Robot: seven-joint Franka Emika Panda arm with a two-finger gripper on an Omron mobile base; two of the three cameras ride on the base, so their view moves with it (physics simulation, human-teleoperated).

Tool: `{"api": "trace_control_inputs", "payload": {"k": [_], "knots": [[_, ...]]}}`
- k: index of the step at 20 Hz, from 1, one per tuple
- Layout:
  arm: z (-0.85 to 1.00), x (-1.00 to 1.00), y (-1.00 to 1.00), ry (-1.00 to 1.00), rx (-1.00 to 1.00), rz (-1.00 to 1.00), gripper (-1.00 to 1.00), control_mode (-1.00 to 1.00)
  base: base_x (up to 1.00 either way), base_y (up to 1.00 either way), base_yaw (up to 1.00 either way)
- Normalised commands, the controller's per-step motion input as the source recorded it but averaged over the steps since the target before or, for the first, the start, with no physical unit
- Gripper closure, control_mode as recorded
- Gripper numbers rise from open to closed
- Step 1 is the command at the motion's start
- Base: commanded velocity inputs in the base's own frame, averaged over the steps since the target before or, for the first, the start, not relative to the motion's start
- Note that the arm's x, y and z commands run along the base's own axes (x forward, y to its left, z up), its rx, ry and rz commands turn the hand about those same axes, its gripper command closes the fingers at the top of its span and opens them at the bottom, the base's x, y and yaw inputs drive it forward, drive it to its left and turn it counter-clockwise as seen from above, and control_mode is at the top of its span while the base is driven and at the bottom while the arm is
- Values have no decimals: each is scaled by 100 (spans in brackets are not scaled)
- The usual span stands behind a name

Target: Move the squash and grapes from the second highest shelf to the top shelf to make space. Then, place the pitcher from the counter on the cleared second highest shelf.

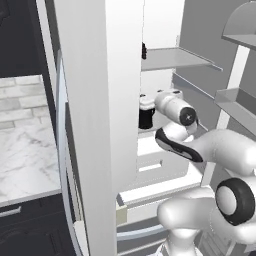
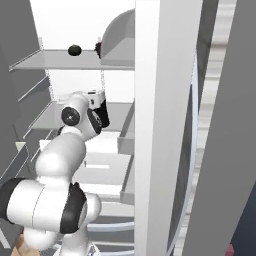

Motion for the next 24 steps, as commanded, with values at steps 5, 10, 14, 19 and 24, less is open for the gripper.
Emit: {"api": "trace_control_inputs", "payload": {"k": [5,10,14,19,24], "knots": [[35,-73,0,50,-5,-2,-100,-100,0,0,0],[43,-93,0,56,-4,-5,-100,-100,0,0,0],[4,-100,-10,37,-4,-7,-100,-100,0,0,0],[-34,-97,-5,11,-7,-7,-100,-100,0,0,0],[-3,-13,-13,0,0,0,-100,-100,0,0,0]]}}
